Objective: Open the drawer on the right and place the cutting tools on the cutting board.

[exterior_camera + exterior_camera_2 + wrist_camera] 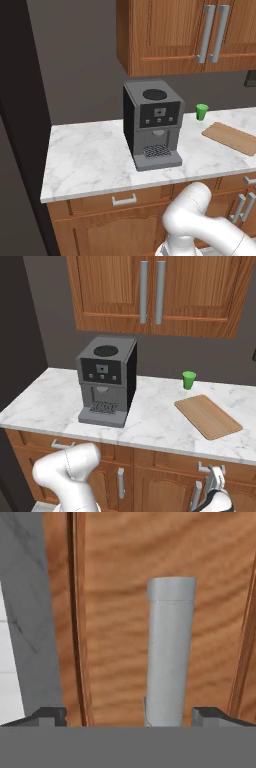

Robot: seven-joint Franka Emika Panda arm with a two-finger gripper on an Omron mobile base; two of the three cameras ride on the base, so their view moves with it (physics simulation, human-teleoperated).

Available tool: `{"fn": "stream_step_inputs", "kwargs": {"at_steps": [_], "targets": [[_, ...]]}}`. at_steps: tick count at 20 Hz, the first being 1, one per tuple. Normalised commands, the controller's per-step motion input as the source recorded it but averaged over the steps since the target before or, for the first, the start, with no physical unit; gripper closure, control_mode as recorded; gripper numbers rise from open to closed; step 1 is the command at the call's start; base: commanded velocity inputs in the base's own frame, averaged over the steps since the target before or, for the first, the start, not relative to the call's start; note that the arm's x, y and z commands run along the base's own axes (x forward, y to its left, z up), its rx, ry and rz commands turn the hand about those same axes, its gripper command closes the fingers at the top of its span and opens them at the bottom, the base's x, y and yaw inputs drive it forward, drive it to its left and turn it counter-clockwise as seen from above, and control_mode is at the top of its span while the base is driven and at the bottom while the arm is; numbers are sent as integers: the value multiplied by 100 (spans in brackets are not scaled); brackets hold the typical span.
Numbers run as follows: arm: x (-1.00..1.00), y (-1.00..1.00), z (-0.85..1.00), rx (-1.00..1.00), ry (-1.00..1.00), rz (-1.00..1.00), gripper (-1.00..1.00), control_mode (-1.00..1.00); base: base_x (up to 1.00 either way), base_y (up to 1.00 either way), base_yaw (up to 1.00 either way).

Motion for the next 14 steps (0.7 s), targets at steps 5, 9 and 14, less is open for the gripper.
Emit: {"fn": "stream_step_inputs", "kwargs": {"at_steps": [5,9,14], "targets": [[16,-4,-25,3,-1,0,-100,-100,0,0,0],[11,-7,-28,2,-2,0,-100,-100,0,0,0],[5,-15,-32,1,-4,0,-100,-100,0,0,0]]}}
